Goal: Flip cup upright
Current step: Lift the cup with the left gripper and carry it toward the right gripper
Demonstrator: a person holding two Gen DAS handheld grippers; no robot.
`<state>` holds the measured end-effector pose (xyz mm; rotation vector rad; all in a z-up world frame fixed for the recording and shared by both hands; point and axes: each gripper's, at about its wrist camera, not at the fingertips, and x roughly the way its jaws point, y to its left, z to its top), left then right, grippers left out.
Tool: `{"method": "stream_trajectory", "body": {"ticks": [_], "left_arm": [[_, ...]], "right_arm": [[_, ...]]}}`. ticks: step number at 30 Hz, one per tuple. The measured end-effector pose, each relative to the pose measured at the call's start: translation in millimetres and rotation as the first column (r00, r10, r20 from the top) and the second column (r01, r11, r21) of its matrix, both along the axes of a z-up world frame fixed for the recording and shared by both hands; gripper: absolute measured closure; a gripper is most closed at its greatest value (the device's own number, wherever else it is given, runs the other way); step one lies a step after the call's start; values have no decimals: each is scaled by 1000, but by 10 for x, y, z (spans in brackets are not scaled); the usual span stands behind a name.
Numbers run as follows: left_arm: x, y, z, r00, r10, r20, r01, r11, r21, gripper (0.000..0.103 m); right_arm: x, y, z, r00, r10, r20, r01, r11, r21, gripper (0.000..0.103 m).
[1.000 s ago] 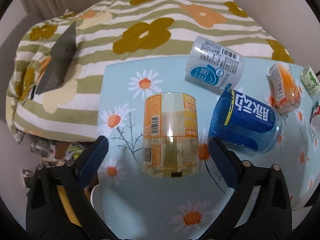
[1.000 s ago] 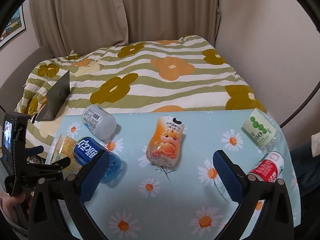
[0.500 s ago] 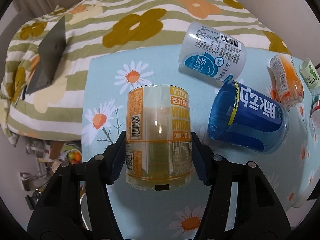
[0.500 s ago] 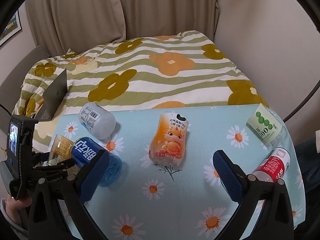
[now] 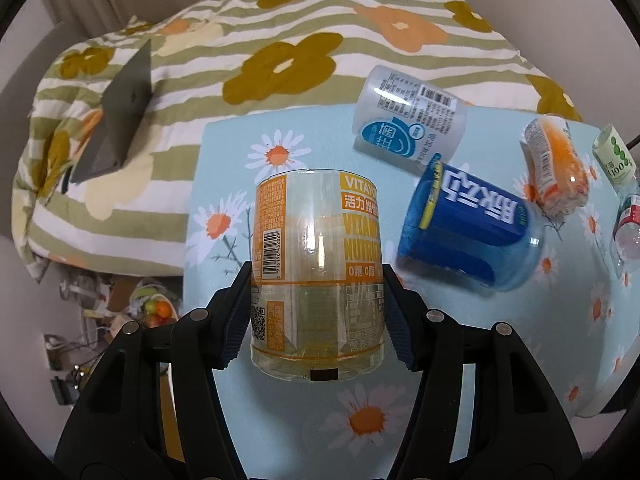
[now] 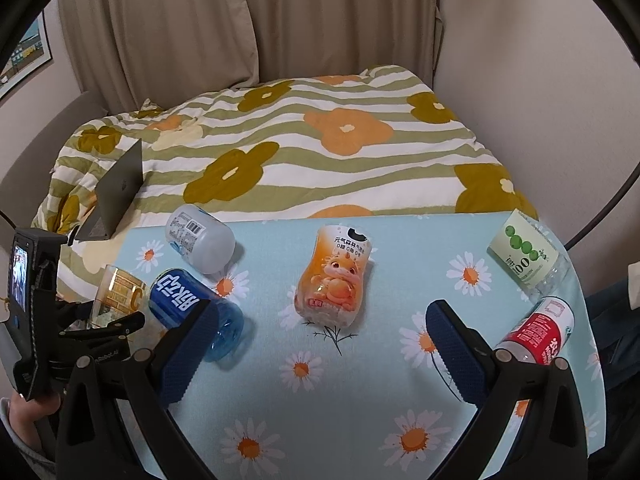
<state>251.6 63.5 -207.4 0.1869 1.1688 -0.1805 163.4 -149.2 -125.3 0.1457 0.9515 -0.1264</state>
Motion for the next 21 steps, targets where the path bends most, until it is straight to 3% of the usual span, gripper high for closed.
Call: {"method": "stream_trajectory", "body": {"ticks": [11,21], "left_arm": [[-698,-360,349,998,38,53,-38,999,-15,39],[-1432,-1213,326,999,-1,49,4,998,-62,39]], "right_arm": [[-511,-303,303,996,65,57,-66,998,4,0],[-1114,-828,349,992,110,58,-110,994,-1,0]]}}
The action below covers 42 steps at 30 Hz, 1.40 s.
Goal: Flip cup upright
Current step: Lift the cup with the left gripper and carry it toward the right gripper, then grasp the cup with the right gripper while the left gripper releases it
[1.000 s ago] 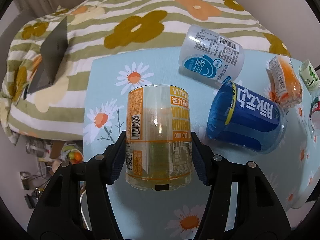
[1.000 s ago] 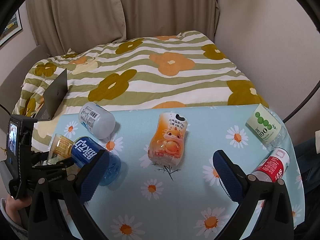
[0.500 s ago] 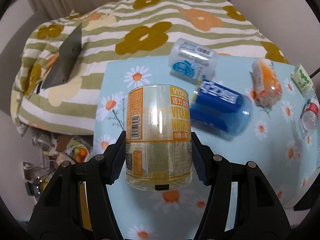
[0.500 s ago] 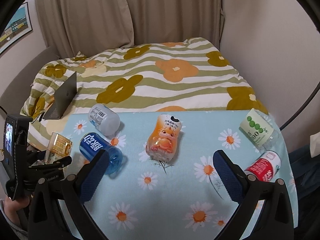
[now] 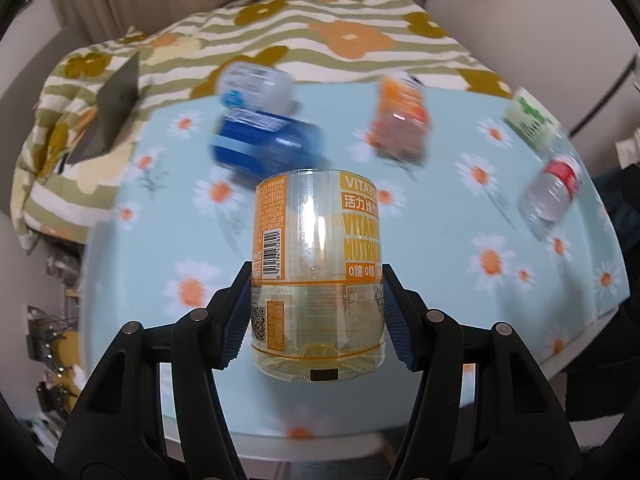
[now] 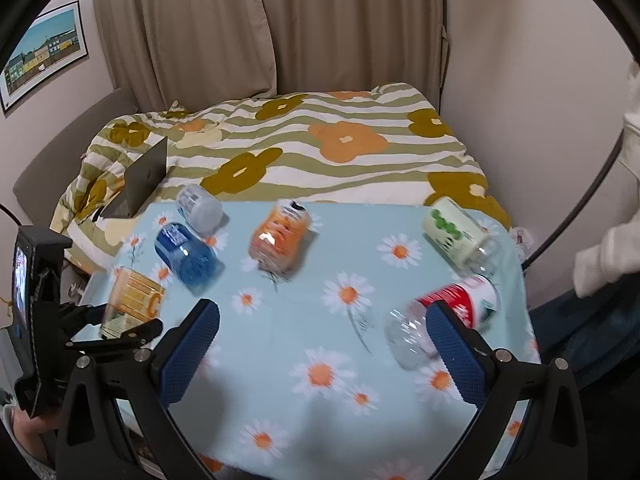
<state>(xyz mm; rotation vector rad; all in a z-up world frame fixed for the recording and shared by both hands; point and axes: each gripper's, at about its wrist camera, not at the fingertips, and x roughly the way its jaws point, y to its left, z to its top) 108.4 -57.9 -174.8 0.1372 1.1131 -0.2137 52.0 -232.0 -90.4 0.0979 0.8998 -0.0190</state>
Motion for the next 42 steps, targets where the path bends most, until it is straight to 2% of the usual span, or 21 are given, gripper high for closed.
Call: {"method": "stream_trajectory", "body": {"ticks": [7,13,23,31,33,34,35,37,42], "left_arm": [[-215,-536,-238,999,-27,-25,26,999,-22,39],[-266,-815,-425,999,-32,-40,31,999,-25,39],[-250,-899,-596,997,-8,-75,8,1000,-2,39],[-225,-935,-599,998,-8,-64,8,1000,3,38],[-235,-942,-580,998,-5,-57,5,1000,8,28],[-241,-940,-561,999,-1,-48,2,1000,11,6],[-254,-932,-522,1000,5,-30,-4,1000,11,0],[-283,-915,-428,1000,10,-2,-10,1000,-3,0],[-347,-819,-167,998,51,24,-52,998,24,0]], "right_arm": [[-274,-386,-125,1000,0,-21,0,1000,-15,0],[-410,-655,-271,998,-21,-54,19,1000,-23,0],[-460,-876,-380,997,-31,-74,29,999,-24,0],[-465,-893,-384,997,-31,-73,29,999,-25,0],[-468,-906,-387,997,-30,-72,28,999,-24,0],[-467,-904,-385,997,-30,-72,29,999,-24,0],[-470,-917,-383,997,-29,-70,28,999,-22,0],[-478,-931,-374,998,-23,-66,22,1000,-18,0],[-465,-914,-279,999,18,-51,-18,1000,-5,0]]}}
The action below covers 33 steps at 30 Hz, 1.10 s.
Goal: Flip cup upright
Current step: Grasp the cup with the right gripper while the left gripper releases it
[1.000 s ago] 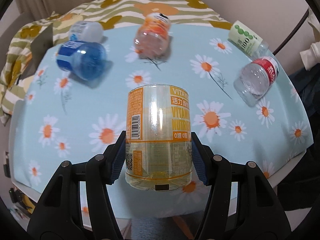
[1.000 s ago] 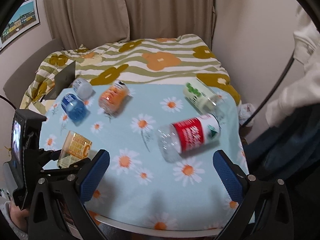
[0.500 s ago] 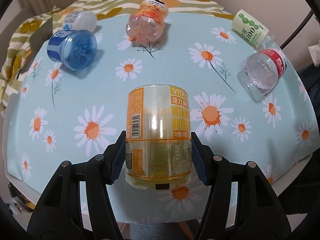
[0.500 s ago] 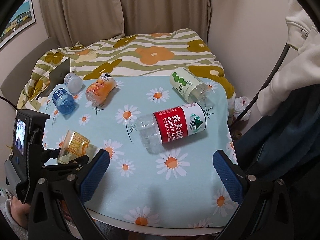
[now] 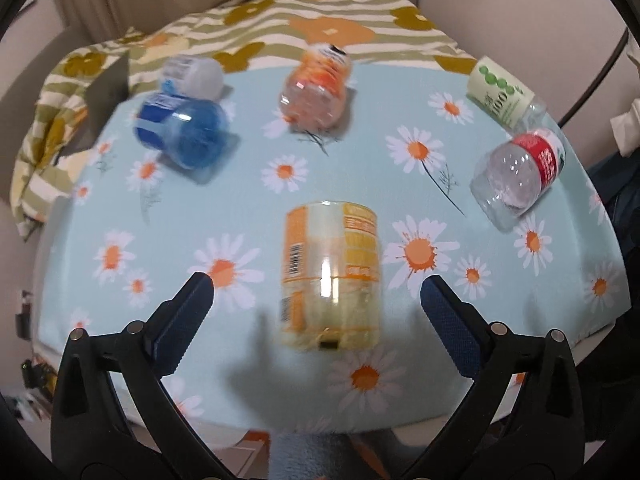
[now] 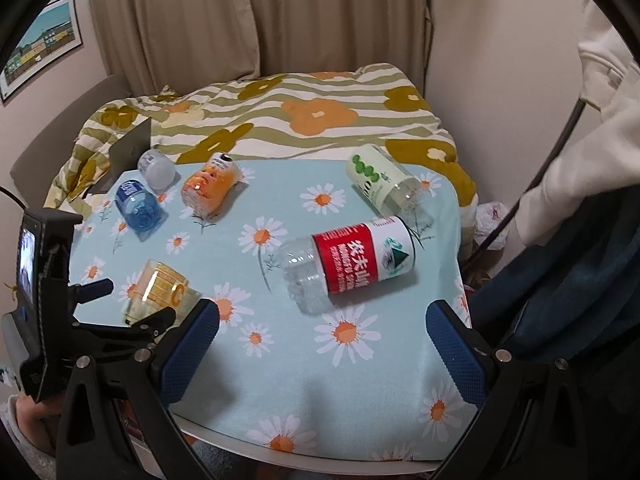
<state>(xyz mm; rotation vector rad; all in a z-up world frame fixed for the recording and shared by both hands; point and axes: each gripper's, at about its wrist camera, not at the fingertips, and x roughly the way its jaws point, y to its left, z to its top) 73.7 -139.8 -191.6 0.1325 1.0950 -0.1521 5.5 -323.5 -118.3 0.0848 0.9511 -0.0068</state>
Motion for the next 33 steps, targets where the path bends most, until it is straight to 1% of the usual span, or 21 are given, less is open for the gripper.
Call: {"method": "stream_trajectory", "body": {"ticks": [4,7,10,14,17,20,21,24,27,30,32,33], "left_arm": [[-134,193,350,998,48,34,-49,999,23,0],[-237,386,571,995,83,60,-86,996,34,0],[-309,641,732,989,121,82,-123,992,21,0],[-340,969,807,984,156,89,-156,988,-2,0],[-336,1165,795,983,161,85,-160,987,-21,0],[-312,1372,731,985,156,72,-155,988,-24,0],[-301,1451,696,986,153,62,-152,988,-25,0],[-260,1638,585,990,141,32,-139,989,-45,0],[-203,1781,421,992,128,-5,-128,990,-62,0],[-120,1890,232,992,118,-48,-121,990,-71,0],[-65,1936,133,991,111,-68,-116,991,-72,0],[-45,1963,91,991,107,-75,-112,991,-72,0]], "right_arm": [[78,98,152,998,62,7,-62,998,16,0],[204,226,249,992,128,-14,-128,992,25,0],[373,384,247,980,185,-72,-180,981,66,0],[578,626,167,961,230,-153,-215,971,104,0],[708,829,99,942,261,-212,-234,962,142,0],[864,1057,-33,913,277,-300,-241,959,151,0],[923,1110,-109,899,278,-339,-232,958,171,0],[1068,1182,-345,861,267,-433,-165,952,258,0],[1176,1211,-554,831,237,-503,-80,946,313,0],[1262,1261,-708,810,206,-549,-15,943,333,0],[1300,1294,-762,802,189,-567,8,945,326,5],[1327,1310,-797,795,181,-579,18,947,321,9]]}}
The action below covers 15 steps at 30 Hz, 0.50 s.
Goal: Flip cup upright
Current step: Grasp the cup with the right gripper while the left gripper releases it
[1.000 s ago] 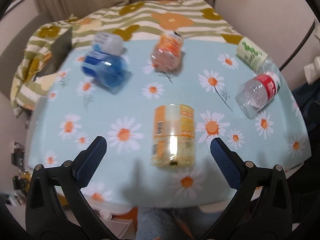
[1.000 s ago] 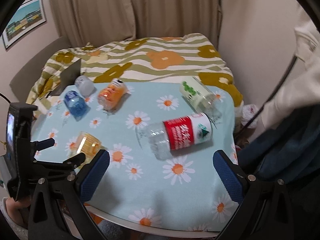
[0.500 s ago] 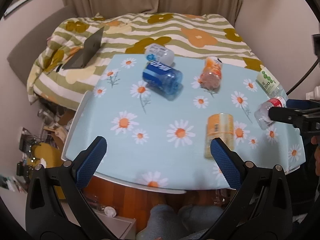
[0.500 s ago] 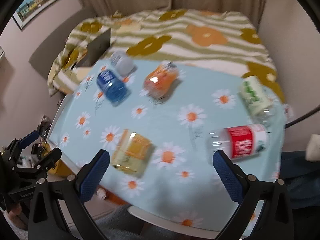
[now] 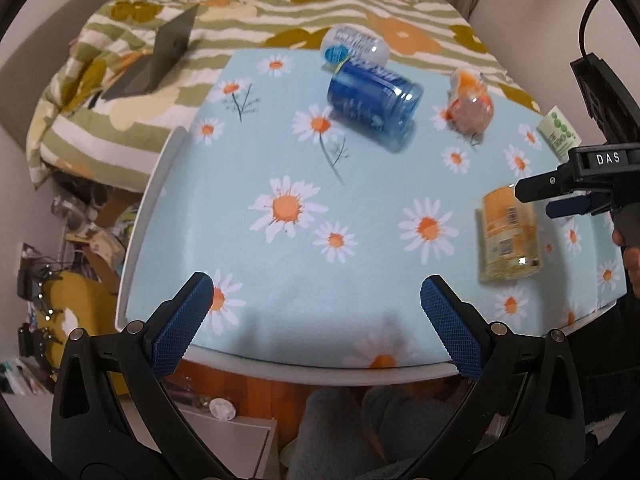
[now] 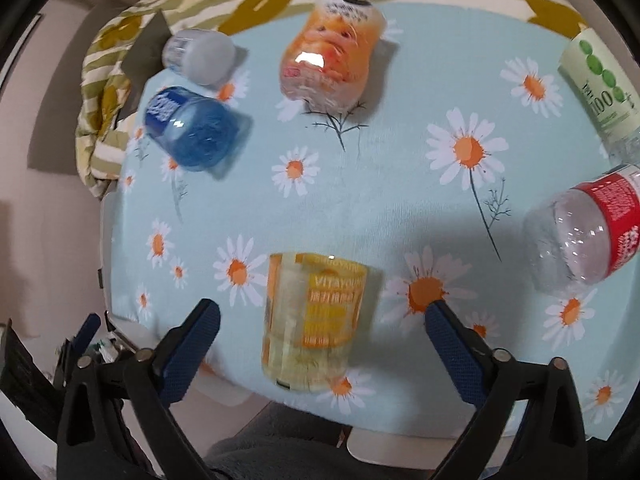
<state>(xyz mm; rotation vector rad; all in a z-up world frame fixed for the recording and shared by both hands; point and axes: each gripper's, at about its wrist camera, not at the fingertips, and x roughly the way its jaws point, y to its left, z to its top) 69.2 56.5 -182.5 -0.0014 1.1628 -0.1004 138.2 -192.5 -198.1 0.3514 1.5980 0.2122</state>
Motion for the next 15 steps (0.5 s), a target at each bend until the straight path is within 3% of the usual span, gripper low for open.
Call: {"method": "stream_trajectory", "body": {"ticks": [7,10,14,15], "left_arm": [[136,104,-143,999,-39,-19,39,999,-19,0],[178,104,-175,998,-54,-24,54,998,-23,0],[229,75,-223,997,-74,-31,73,997,-23,0],[237,67,-230,997,-77,-31,76,997,-25,0]], "right_arm": [[100,24,-174,995,-28,-95,29,1000,3,18],[125,5,-288,992,-28,-120,29,1000,3,32],[124,-50,-359,987,-49,-151,54,998,34,40],[134,-55,-380,986,-55,-155,62,997,45,47]]}}
